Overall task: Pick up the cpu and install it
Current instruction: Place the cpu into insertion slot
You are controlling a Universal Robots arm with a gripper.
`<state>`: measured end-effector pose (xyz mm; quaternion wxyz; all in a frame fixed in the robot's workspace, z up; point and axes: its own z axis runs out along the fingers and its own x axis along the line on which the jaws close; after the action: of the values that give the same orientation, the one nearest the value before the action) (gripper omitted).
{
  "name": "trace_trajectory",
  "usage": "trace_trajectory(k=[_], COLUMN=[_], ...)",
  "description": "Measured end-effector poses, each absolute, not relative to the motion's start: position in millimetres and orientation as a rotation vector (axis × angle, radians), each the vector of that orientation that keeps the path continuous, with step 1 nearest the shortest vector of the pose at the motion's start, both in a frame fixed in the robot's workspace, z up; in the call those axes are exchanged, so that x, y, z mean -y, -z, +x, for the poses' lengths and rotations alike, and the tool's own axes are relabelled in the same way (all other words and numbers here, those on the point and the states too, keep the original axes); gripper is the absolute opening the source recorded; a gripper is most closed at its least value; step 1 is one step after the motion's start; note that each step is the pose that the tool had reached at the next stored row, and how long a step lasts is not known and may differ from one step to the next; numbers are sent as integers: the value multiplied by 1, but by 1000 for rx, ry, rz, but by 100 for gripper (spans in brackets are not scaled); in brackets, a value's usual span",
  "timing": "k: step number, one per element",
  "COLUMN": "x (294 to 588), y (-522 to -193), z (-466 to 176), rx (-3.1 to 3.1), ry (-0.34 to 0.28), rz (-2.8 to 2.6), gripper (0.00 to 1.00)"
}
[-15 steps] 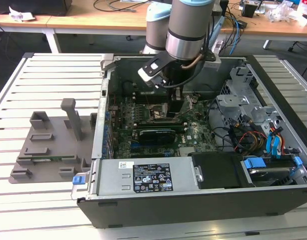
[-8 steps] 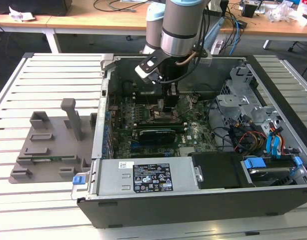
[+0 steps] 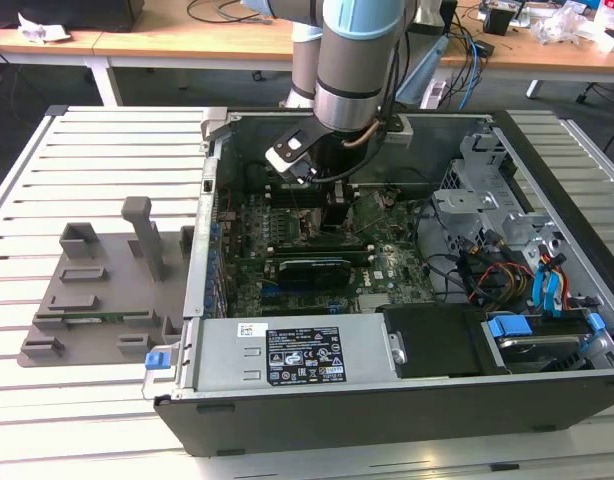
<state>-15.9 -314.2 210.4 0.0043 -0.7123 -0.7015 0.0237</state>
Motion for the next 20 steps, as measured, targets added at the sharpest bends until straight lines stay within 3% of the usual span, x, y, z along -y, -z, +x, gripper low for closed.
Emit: trace_trajectory(k=[20], x=[312], y=[-197], z=[-19], rx=[2207], ry=[-75], rz=[-2223], gripper=[55])
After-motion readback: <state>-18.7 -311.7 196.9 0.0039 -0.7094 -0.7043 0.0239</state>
